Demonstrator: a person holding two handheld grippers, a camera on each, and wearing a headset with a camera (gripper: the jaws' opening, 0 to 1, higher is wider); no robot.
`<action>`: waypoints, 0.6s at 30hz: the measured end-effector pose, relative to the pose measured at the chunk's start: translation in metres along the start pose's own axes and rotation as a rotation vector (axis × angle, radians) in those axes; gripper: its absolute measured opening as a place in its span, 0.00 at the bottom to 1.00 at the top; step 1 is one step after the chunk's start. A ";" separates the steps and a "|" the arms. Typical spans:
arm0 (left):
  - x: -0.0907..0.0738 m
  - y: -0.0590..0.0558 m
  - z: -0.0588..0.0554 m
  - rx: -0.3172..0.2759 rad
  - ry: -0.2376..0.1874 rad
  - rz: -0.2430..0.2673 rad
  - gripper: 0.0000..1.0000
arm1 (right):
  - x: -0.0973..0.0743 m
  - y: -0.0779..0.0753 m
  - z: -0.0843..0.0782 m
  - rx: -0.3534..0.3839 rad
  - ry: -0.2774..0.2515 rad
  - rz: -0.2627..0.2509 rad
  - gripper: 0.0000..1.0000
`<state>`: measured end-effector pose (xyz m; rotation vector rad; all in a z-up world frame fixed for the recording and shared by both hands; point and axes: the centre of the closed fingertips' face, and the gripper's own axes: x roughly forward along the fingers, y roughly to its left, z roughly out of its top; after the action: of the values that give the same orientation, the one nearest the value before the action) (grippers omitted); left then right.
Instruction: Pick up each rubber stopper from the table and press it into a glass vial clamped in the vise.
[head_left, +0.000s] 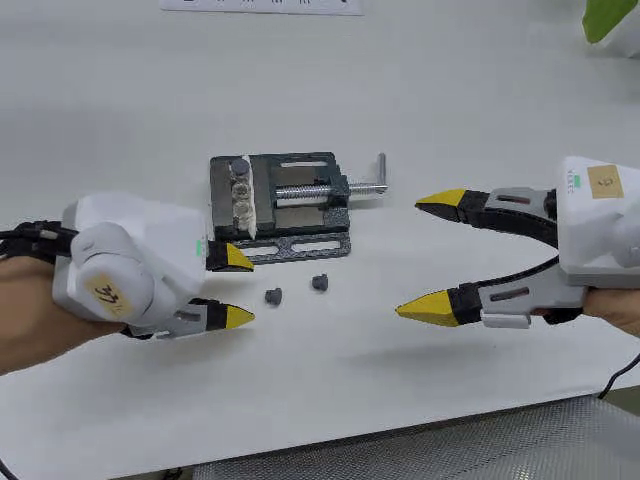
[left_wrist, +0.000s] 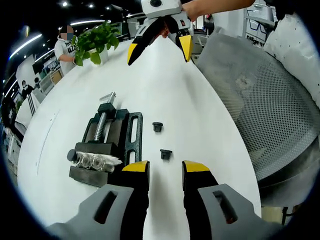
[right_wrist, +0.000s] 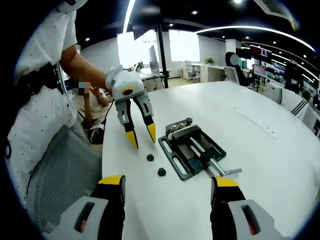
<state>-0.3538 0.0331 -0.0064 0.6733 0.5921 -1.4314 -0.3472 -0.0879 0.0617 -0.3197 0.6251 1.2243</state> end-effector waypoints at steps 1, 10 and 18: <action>0.003 0.000 -0.002 0.009 0.009 -0.009 0.22 | -0.001 -0.001 -0.001 0.003 0.000 -0.004 0.67; 0.017 0.001 -0.004 0.024 0.030 -0.042 0.13 | -0.004 -0.006 -0.006 0.023 -0.006 -0.024 0.66; 0.022 0.001 -0.010 0.035 0.046 -0.055 0.09 | -0.006 -0.008 -0.006 0.030 -0.007 -0.040 0.65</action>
<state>-0.3517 0.0256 -0.0289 0.7245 0.6268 -1.4837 -0.3424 -0.0984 0.0603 -0.3009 0.6278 1.1763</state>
